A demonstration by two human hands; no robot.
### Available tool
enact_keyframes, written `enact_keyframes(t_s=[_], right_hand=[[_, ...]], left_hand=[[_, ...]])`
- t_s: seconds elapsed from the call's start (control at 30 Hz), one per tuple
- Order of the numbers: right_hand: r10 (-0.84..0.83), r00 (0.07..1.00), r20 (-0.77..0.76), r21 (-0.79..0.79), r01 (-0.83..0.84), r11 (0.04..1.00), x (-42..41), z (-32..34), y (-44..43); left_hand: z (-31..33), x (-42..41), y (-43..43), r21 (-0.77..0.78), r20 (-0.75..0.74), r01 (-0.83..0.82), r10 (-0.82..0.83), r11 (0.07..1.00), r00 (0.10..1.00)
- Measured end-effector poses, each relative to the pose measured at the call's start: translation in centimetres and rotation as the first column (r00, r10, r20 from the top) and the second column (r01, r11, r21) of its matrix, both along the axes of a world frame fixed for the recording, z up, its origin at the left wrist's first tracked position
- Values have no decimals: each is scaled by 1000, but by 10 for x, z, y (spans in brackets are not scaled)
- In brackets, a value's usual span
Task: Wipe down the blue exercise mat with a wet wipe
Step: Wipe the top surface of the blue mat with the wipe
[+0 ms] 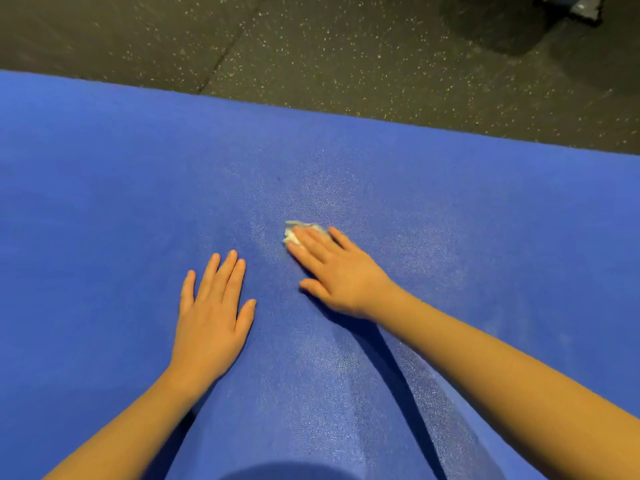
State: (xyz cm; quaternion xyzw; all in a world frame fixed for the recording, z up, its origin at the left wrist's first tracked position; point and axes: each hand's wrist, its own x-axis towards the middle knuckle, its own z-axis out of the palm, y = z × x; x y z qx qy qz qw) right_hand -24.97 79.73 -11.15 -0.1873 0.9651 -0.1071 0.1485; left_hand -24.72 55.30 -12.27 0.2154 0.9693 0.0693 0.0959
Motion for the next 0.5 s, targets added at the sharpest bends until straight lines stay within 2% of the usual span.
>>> enact_keyframes(t_s=[0.1, 0.17, 0.2, 0.27, 0.33, 0.4, 0.5], right_hand=[[-249, 968, 1, 27, 249, 968, 1, 2, 16], [-339, 941, -3, -6, 339, 941, 17, 3, 5], [-310, 951, 14, -39, 310, 950, 31, 3, -4], [-139, 988, 63, -99, 145, 985, 57, 3, -18], [-10, 997, 73, -88, 17, 996, 65, 4, -15], [-65, 997, 43, -44, 67, 997, 61, 7, -7], [-290, 954, 69, 12, 290, 957, 64, 10, -5]], left_hand=[[3, 0, 1, 12, 17, 1, -1, 1000, 1000], [5, 1, 1, 18, 45, -11, 10, 1000, 999], [6, 4, 0, 24, 61, -17, 16, 1000, 998], [8, 14, -4, 38, 79, -19, 16, 999, 997], [10, 27, -11, 38, 96, -1, -3, 999, 995], [14, 42, -20, 44, 116, 22, -27, 999, 993], [23, 58, -30, 61, 166, 14, -24, 998, 986]])
